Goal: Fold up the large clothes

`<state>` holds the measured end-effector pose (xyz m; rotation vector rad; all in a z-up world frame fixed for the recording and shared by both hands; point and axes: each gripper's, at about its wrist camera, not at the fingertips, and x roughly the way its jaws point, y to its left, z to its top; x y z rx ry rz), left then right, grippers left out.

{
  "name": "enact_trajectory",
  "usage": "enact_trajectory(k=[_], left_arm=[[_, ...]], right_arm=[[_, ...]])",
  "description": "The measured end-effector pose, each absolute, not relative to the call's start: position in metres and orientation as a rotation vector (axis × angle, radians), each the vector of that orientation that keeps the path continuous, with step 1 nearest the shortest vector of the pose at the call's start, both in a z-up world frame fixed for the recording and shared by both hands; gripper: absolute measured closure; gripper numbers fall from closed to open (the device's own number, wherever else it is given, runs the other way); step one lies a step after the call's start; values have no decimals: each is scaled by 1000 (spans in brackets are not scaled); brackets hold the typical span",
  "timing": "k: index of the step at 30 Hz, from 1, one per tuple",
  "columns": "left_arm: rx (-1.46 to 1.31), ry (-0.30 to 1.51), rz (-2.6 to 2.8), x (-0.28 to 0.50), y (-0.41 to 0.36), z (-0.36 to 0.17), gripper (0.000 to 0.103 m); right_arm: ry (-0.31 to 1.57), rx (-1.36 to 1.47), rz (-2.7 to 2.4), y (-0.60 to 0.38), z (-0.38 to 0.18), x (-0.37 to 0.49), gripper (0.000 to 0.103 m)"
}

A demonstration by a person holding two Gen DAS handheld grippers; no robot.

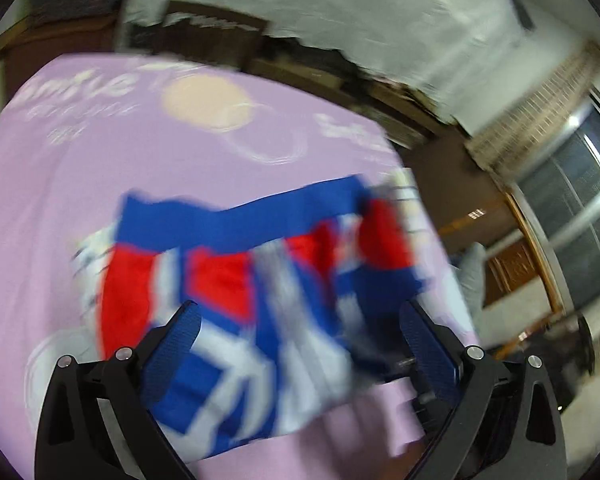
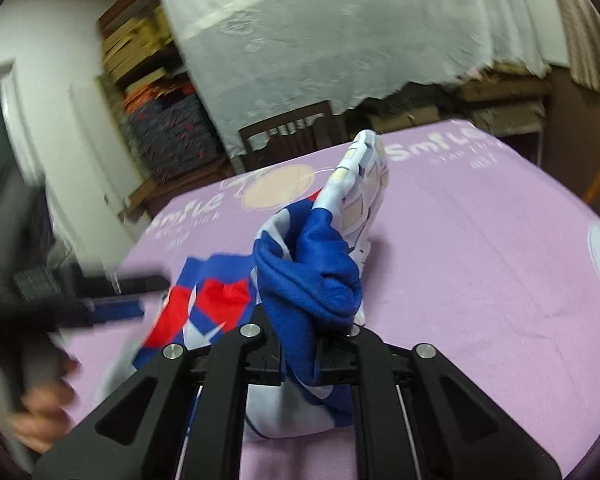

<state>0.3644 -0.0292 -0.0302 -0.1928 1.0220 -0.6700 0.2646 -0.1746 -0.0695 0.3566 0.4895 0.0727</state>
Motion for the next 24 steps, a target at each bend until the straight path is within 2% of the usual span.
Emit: enact_trajectory(k=[3, 8, 9, 11, 15, 20, 24], left_arm=[[-146, 1080, -807, 370, -79, -26, 3], [-33, 1177, -817, 393, -140, -54, 4], [-27, 1182, -802, 398, -142, -60, 11], [-28, 1209, -766, 408, -140, -74, 56], [-149, 1232, -794, 419, -121, -81, 88], [-108, 1148, -758, 411, -103, -56, 91], [-111, 1061, -725, 402, -66, -27, 91]], right_arm=[[498, 359, 99, -172, -74, 266, 95], [503, 305, 129, -164, -77, 265, 94], [505, 297, 138, -163, -77, 265, 94], [507, 284, 157, -162, -79, 265, 94], [536, 304, 170, -171, -84, 268, 94], [540, 361, 207, -178, -81, 267, 94], [514, 273, 215, -159, -63, 266, 94]])
